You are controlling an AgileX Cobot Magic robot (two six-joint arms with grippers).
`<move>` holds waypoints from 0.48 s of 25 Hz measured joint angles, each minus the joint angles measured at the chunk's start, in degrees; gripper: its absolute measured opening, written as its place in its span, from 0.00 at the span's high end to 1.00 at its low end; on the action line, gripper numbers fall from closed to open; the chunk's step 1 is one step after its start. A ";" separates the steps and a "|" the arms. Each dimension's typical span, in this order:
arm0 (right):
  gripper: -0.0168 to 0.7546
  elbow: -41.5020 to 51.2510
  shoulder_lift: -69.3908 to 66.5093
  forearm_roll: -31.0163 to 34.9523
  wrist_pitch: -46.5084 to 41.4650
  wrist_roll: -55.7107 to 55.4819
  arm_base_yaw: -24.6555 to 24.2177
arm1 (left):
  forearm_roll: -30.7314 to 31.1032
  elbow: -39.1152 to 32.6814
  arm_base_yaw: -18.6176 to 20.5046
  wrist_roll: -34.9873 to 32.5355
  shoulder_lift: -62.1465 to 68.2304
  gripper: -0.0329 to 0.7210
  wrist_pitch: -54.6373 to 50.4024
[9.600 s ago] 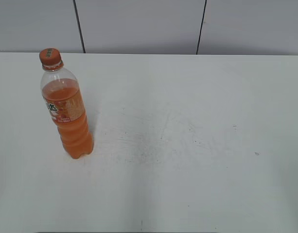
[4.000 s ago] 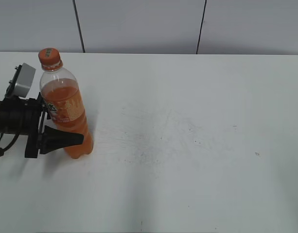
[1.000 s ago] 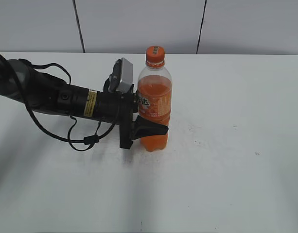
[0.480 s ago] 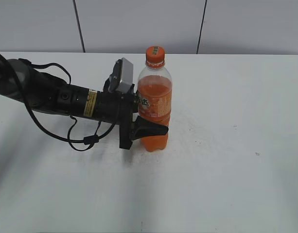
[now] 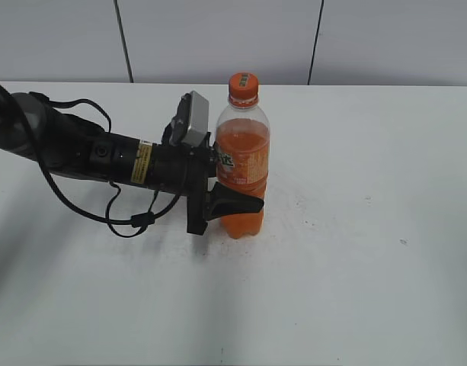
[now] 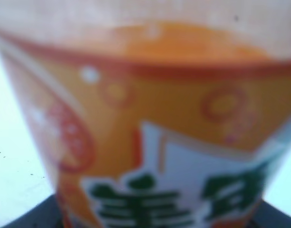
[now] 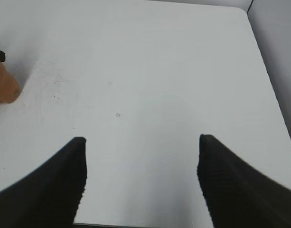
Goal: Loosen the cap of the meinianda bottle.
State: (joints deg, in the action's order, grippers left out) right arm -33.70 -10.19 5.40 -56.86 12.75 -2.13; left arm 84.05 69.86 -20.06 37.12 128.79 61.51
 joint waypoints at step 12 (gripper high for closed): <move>0.27 -16.90 -30.63 2.06 1.47 0.55 0.00 | 0.21 0.00 0.00 0.00 0.05 0.43 0.42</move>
State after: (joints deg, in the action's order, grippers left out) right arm -50.60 -40.82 7.45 -55.39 13.30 -2.13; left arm 84.26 69.86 -20.06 37.12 128.84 61.93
